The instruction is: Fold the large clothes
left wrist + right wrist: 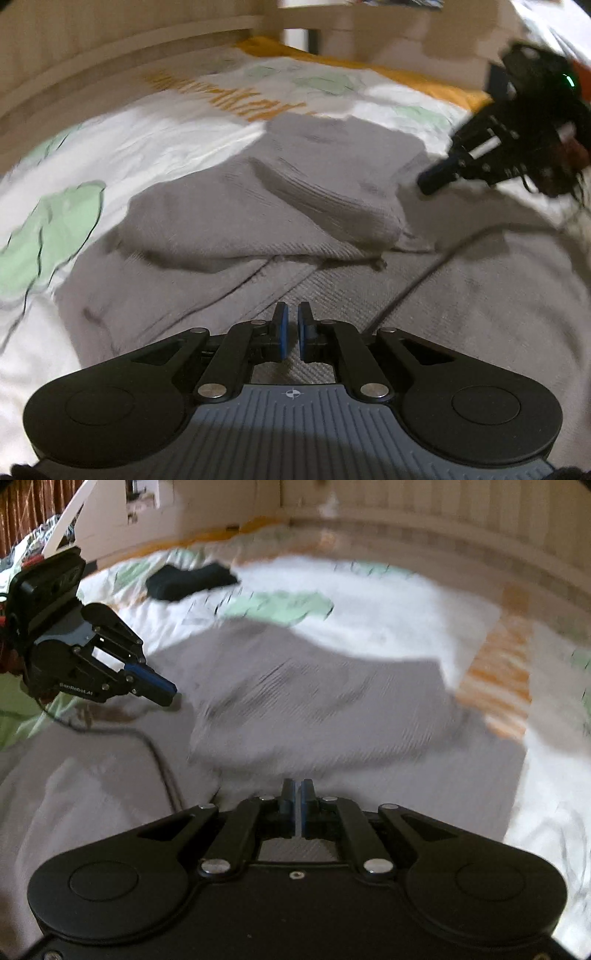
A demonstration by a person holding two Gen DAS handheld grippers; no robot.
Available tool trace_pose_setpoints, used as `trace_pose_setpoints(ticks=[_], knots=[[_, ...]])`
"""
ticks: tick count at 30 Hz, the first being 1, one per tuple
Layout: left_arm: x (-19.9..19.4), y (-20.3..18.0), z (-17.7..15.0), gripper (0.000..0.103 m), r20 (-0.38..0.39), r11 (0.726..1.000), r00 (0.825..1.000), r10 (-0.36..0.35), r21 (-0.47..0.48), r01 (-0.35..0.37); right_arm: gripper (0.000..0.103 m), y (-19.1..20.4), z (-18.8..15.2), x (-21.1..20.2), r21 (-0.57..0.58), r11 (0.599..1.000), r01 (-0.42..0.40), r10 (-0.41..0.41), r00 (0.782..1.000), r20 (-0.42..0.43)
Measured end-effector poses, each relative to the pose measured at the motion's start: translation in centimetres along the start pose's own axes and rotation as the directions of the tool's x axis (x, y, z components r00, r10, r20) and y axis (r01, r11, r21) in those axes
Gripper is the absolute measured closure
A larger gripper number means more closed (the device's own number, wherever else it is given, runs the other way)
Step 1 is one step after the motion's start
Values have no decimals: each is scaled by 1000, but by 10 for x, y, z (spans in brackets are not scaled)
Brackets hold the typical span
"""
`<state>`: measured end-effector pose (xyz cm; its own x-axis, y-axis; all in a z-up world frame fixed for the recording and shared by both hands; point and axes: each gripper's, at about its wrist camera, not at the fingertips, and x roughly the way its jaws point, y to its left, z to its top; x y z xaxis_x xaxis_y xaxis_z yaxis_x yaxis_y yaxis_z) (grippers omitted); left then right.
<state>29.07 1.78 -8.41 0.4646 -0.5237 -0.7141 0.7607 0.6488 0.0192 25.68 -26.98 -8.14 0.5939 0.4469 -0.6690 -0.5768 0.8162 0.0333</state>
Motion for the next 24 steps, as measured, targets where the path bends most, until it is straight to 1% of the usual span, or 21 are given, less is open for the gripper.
trace_pose_setpoints(ticks=[1, 2, 3, 4, 5, 6, 7, 8, 9, 11, 13, 14, 16, 17, 19, 21, 22, 23, 24], knots=[[-3, 6, 4, 95, 15, 998, 1000, -6, -67, 7, 94, -1, 2, -2, 21, 1000, 1, -1, 1000, 10], [-8, 14, 8, 92, 42, 987, 999, -13, -158, 19, 92, -5, 6, -6, 64, 998, 4, -6, 1000, 29], [-9, 21, 11, 89, 65, 972, 998, -11, -234, 27, 85, -11, 8, -9, 101, 995, 5, -8, 999, 38], [-12, 30, 14, 74, 92, 946, 996, -7, -322, 36, 83, -19, 13, -10, 160, 987, 11, -20, 998, 57], [-12, 39, 17, 61, 125, 911, 992, 0, -409, 52, 77, -23, 12, -11, 203, 979, 13, -29, 997, 72], [-12, 47, 20, 56, 158, 875, 987, 7, -478, 71, 75, -27, 11, -11, 240, 971, 19, -41, 995, 87], [-11, 55, 21, 53, 187, 838, 982, 20, -539, 85, 73, -32, 14, -9, 266, 964, 30, -57, 994, 95], [-8, 61, 23, 53, 208, 807, 977, 39, -584, 92, 64, -37, 18, -6, 290, 956, 43, -74, 993, 96], [-3, 63, 25, 53, 211, 786, 976, 56, -612, 88, 59, -42, 20, -2, 317, 947, 53, -88, 991, 96], [8, 72, 26, 52, 189, 745, 978, 91, -664, 59, 57, -50, 19, 5, 380, 923, 56, -99, 990, 95], [17, 76, 20, 52, 168, 701, 981, 97, -711, 53, 57, -60, 16, 12, 451, 891, 49, -101, 991, 93], [25, 80, 19, 52, 161, 674, 982, 98, -737, 53, 56, -62, 14, 15, 477, 878, 44, -101, 990, 94], [26, 85, 15, 52, 167, 640, 980, 108, -766, 60, 55, -67, 10, 18, 526, 850, 37, -103, 990, 97], [27, 86, 16, 52, 175, 629, 977, 119, -775, 62, 54, -71, 8, 22, 552, 833, 34, -105, 990, 96], [29, 90, 18, 53, 188, 621, 973, 131, -781, 67, 52, -77, 5, 27, 590, 807, 26, -103, 990, 98], [30, 92, 18, 55, 184, 620, 974, 134, -782, 62, 52, -81, 2, 30, 618, 786, 21, -105, 989, 101], [29, 91, 17, 65, 185, 620, 973, 134, -782, 64, 52, -82, 1, 32, 628, 778, 20, -107, 989, 102], [31, 92, 18, 88, 192, 622, 973, 132, -780, 69, 52, -84, 1, 33, 637, 771, 15, -107, 989, 106], [31, 92, 19, 97, 189, 628, 971, 145, -776, 57, 52, -83, 1, 34, 642, 766, 10, -105, 988, 109]])
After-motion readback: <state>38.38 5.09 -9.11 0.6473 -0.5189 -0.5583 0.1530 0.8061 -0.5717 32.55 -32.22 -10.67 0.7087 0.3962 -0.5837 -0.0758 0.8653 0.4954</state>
